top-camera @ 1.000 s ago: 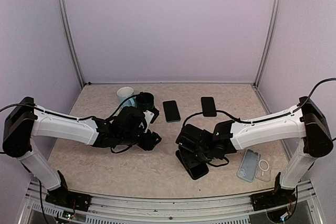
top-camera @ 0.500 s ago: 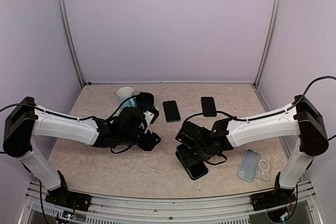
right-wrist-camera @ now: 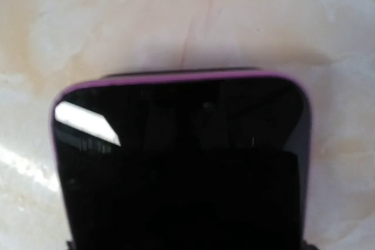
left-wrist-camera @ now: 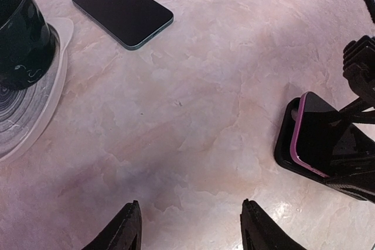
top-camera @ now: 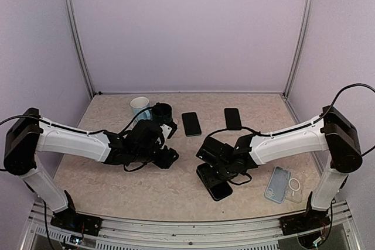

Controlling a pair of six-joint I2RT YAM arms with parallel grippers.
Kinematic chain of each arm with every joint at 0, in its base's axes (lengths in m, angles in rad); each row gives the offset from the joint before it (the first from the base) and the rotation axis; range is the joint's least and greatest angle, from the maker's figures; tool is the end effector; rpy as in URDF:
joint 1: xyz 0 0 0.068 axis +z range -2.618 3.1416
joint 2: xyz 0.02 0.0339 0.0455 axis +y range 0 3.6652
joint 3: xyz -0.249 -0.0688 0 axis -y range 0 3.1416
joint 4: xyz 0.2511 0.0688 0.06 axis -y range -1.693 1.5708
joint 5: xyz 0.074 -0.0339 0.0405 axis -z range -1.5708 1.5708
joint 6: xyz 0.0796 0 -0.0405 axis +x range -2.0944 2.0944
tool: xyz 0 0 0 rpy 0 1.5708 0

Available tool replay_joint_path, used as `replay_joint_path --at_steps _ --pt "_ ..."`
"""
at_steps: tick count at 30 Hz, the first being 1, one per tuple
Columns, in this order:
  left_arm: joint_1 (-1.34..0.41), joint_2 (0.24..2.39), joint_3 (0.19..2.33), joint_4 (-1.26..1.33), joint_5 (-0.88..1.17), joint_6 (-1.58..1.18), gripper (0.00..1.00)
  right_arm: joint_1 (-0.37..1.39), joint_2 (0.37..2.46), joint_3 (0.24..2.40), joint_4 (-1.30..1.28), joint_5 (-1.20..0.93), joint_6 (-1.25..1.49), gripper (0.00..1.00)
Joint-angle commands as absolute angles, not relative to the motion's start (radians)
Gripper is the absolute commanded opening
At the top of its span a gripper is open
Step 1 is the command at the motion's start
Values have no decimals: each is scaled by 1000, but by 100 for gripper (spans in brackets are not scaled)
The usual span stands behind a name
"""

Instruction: Put the phone into the phone case

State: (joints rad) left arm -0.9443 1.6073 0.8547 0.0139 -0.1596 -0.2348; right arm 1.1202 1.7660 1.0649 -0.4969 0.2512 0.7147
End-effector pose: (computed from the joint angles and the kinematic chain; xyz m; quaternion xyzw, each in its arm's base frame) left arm 0.2250 -0.2892 0.1318 0.2865 0.8662 -0.1634 0.3754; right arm 0.1719 0.3100 0.1009 -0.1736 0.9596 0.0712 0.2095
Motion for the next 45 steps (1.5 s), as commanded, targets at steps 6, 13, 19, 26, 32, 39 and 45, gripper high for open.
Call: replay_joint_path --at_steps 6,13,19,26,32,39,45 --pt "-950 1634 906 3 -164 -221 58 1116 1803 1064 -574 262 706 69" --pt "-953 1639 905 3 -168 -215 58 1110 1807 1101 -614 218 681 99" --pt "-954 1635 902 3 -173 -220 58 1094 1795 1087 -628 97 644 99" --pt "-954 1627 896 3 -176 -222 58 1068 1816 1055 -612 48 611 94" --pt "-956 1616 913 -26 -163 -224 58 1068 1851 1070 -626 75 601 75" --pt "-956 1629 930 -25 -158 -224 58 1068 1843 1065 -620 87 590 58" --pt "-957 1677 974 -41 -131 -218 58 1071 1825 1088 -625 108 572 53"
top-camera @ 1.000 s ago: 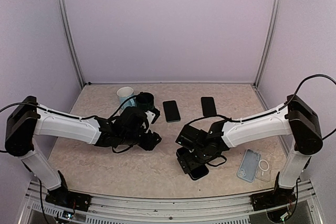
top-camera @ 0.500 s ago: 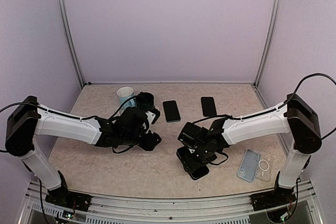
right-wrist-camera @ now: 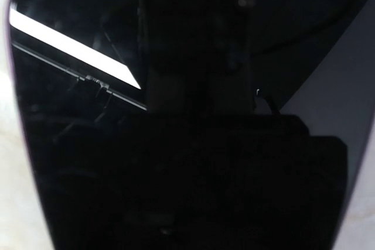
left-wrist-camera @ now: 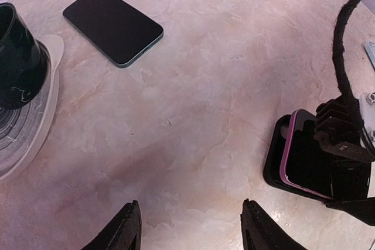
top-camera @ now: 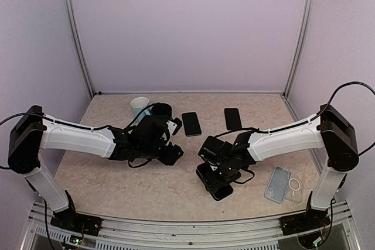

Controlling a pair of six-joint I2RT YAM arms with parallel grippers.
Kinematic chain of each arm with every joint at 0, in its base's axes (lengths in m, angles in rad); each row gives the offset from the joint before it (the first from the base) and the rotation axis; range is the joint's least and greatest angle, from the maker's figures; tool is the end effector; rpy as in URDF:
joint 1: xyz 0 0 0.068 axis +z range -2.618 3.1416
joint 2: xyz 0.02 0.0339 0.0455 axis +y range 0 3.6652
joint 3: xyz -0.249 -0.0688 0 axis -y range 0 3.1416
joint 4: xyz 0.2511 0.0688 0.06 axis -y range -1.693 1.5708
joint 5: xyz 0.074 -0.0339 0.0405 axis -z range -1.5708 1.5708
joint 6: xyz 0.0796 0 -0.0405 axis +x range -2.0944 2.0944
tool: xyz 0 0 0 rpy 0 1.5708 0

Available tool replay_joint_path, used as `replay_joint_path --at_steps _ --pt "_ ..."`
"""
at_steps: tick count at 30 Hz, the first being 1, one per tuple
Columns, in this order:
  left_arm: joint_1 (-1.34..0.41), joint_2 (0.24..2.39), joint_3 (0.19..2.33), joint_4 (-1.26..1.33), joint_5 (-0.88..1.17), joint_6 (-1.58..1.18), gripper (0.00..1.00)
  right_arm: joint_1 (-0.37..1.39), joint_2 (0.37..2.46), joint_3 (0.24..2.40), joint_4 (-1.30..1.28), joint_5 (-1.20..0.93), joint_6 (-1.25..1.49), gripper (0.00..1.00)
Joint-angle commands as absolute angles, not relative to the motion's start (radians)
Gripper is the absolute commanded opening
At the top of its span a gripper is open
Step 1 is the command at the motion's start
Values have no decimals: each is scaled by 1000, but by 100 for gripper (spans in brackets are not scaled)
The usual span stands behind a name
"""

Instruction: Put the phone into the phone case

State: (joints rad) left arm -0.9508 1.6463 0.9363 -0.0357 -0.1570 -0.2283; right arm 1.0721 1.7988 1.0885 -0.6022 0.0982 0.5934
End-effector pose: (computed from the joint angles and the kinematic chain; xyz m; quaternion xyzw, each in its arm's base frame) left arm 0.2312 -0.3024 0.1401 0.2934 0.8654 -0.1625 0.3722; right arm 0.1718 0.2992 0.0897 -0.2287 0.9637 0.0624 0.1226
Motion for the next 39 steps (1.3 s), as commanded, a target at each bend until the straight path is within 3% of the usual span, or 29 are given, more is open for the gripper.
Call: replay_joint_path --at_steps 1,3,6,10,14,17,20,24,26,39 --pt "-957 1679 974 -39 -130 -219 58 1071 1823 1087 -632 100 568 60" --pt "-958 1681 974 -41 -130 -222 58 1072 1820 1094 -645 88 560 74" --pt "-957 1689 980 -40 -123 -219 58 1072 1797 1095 -652 82 542 83" --pt "-956 1719 1013 -15 -54 -209 58 1066 1752 1105 -653 73 510 91" --pt "-957 1789 1083 35 80 -208 58 1032 1683 1103 -655 56 470 92" --pt "-957 1857 1129 25 118 -225 56 985 1622 1063 -632 5 450 88" --pt "-959 1914 1165 25 168 -234 43 938 1569 1008 -563 -67 446 80" --pt "-972 1959 1196 28 228 -242 24 867 1547 932 -458 -136 457 55" --pt "-975 1979 1204 18 246 -244 17 850 1554 910 -423 -169 458 48" --pt "-1033 2094 1234 -206 209 -113 7 862 1645 864 -379 -158 500 35"
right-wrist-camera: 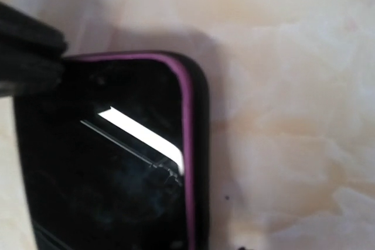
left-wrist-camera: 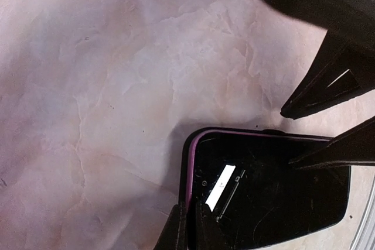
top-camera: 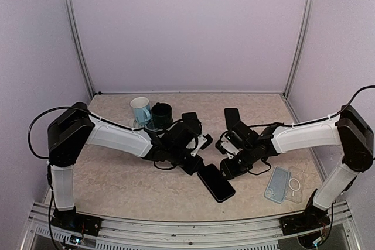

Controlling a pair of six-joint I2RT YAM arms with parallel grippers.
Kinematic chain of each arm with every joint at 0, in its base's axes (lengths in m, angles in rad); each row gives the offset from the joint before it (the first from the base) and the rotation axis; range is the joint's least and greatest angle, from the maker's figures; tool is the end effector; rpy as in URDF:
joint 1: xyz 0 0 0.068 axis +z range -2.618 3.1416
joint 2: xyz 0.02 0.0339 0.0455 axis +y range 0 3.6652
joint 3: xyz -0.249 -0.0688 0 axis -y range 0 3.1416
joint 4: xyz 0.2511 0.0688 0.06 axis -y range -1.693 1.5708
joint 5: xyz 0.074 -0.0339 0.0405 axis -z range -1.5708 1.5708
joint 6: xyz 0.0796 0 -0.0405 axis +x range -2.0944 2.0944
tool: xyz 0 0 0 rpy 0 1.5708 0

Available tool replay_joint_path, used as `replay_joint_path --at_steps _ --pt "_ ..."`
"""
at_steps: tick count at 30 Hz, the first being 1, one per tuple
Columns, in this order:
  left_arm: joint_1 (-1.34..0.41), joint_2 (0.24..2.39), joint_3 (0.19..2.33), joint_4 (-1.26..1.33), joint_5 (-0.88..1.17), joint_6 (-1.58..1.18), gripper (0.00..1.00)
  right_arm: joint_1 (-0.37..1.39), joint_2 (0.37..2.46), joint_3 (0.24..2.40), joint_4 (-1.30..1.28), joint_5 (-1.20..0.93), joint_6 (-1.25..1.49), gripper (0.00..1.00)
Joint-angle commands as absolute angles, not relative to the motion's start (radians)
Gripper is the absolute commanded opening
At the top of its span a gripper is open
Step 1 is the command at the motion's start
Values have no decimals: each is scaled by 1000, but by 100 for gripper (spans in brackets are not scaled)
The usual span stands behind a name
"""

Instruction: Put the phone into the phone case

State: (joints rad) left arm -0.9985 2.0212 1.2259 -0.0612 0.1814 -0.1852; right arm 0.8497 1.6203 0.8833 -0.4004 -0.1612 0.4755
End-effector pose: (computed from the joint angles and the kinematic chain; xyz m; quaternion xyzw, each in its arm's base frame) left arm 0.2299 -0.3834 0.0853 0.3981 0.8444 -0.2647 0.2416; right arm 0.2034 0.2508 0.0994 -0.1981 0.9532 0.1938 0.1206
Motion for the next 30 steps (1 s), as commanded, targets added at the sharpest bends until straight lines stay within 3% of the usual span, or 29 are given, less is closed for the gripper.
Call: replay_joint_path --at_steps 1,21,24,28,30 --pt "-1040 2105 1237 -230 212 -95 7 867 1647 861 -380 -151 507 35" --pt "-1189 2226 1206 -494 201 72 7 895 1668 878 -467 -40 546 33" --pt "-1191 2251 1229 -515 195 79 3 895 1649 893 -477 -22 541 33" --pt "-1139 2150 1202 -392 158 -21 0 874 1604 919 -474 -12 502 37" --pt "-1084 2026 1198 -287 123 -96 8 850 1595 924 -447 -33 471 42"
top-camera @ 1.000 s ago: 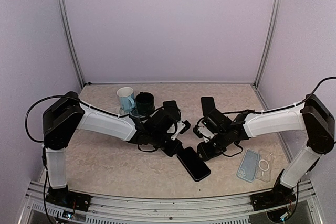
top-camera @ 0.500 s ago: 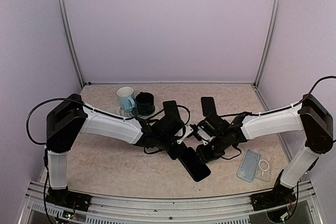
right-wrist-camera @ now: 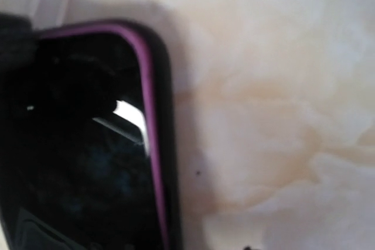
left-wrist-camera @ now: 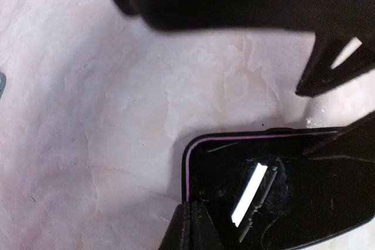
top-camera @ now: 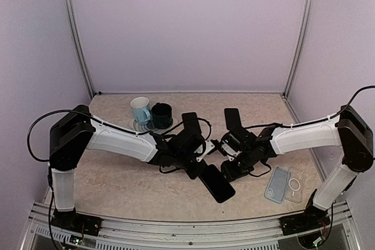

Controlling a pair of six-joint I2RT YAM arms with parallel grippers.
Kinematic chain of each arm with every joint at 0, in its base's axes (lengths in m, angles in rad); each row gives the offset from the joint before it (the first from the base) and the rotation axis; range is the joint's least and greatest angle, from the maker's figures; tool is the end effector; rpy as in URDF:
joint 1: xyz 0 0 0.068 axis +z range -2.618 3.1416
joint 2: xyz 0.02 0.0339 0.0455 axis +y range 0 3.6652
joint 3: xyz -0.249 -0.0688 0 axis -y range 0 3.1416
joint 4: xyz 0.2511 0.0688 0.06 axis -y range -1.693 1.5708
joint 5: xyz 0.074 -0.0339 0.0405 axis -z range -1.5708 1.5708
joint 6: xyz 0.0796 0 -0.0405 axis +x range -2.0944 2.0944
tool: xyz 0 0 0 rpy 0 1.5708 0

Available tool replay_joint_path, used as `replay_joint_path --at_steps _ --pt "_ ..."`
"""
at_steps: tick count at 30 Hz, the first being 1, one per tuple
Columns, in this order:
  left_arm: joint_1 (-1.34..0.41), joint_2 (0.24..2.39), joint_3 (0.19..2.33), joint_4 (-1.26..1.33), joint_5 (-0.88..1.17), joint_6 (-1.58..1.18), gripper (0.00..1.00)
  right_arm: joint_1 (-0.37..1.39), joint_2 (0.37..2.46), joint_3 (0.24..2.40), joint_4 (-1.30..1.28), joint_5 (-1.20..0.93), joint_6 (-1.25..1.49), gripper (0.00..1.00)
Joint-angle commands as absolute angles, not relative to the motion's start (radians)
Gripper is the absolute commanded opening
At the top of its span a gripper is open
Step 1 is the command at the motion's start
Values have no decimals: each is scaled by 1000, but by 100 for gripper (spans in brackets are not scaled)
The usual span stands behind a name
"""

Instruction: Put the phone into the phone case

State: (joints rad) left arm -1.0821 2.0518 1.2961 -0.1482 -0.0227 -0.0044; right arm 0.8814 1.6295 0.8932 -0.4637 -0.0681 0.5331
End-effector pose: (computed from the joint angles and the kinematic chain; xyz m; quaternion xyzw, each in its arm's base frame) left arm 0.2148 -0.4001 0.0850 0.4817 0.8129 -0.1600 0.2857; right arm 0.1972 0.2477 0.0949 -0.1764 0.9663 0.1451 0.1183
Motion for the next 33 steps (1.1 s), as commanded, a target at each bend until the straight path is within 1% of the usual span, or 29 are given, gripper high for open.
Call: replay_joint_path --at_steps 1,4,6,8,10,12,19,22,25,29,33 --pt "-1060 1965 1196 -230 122 -119 14 837 1594 926 -427 -45 458 45" --pt "-1028 1823 1146 -56 146 -181 29 812 1613 958 -397 -89 425 45" --pt "-1017 1773 1104 36 153 -229 31 810 1634 974 -379 -101 412 43" --pt "-1006 1764 1087 52 170 -269 31 808 1660 988 -371 -115 403 39" --pt "-996 1791 1091 43 221 -309 29 807 1693 1008 -363 -141 391 35" --pt "-996 1840 1104 26 255 -321 27 807 1721 1024 -358 -155 381 33" --pt "-1003 1927 1130 5 249 -305 21 807 1782 1027 -351 -170 375 22" --pt "-1022 1983 1184 -106 220 -256 14 810 1787 998 -350 -187 393 17" --pt "-1057 2029 1204 -213 186 -206 8 823 1780 966 -350 -187 413 16" --pt "-1083 2089 1225 -326 189 -149 8 841 1787 940 -360 -181 433 16" --pt "-1099 2166 1244 -401 202 -124 4 842 1793 908 -354 -184 467 15"
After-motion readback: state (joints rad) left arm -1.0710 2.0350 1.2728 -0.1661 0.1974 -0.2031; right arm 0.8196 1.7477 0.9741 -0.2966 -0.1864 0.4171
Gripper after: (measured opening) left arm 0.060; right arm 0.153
